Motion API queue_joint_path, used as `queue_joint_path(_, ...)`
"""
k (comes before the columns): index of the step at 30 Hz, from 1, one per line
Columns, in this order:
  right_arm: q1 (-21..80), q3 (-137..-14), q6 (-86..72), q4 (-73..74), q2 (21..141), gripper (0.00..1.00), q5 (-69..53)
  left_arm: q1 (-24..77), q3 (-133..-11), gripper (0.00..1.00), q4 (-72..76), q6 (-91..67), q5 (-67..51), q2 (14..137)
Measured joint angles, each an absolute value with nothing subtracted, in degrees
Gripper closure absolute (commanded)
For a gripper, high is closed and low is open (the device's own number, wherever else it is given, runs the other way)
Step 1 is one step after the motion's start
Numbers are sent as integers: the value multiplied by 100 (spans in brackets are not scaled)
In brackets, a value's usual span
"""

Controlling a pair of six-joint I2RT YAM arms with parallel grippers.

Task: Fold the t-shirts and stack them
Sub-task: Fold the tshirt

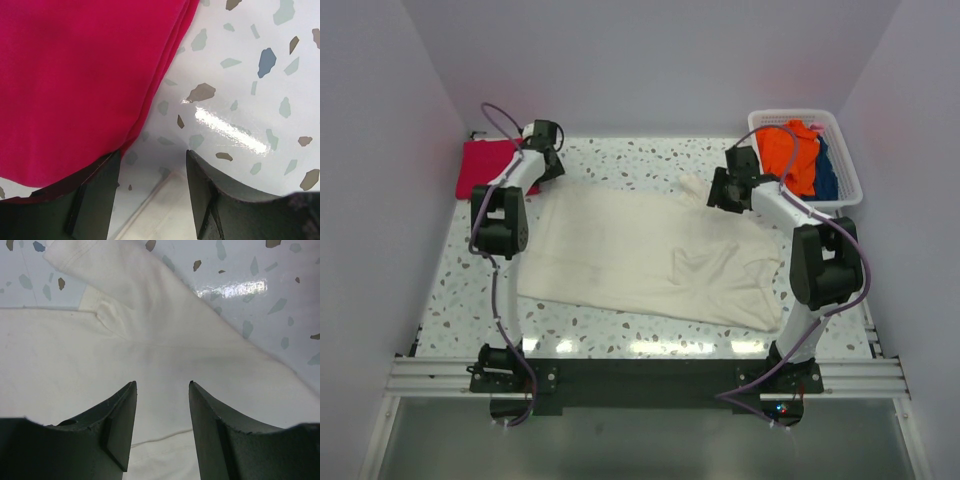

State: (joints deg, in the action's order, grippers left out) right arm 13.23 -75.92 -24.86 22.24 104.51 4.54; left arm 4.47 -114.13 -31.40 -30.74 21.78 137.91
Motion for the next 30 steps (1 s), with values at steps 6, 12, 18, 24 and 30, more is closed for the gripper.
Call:
queue_joint_path(6, 1323, -7590, -2480, 2224, 10453, 50, 454, 410, -11415, 39, -3068, -3030, 1949, 13788)
queue_joint_path(12, 1323, -7592, -2480, 2224, 10464, 50, 454, 462, -11410, 41, -2969, -3017, 1787, 13788)
queue_joint_path(18, 1323, -7592, -2480, 2222, 10464, 50, 454, 659, -11358, 43, -2961, -3035, 1754, 13782)
queue_joint_path(24, 1323, -7590, -2480, 2222, 10464, 50, 451, 803, -11150, 48, -2928, -3041, 2018, 13681)
queue_joint_path(30, 1323, -7590, -2482, 2220, 10464, 50, 451, 823, -11102, 51, -2945, -3041, 2235, 13659)
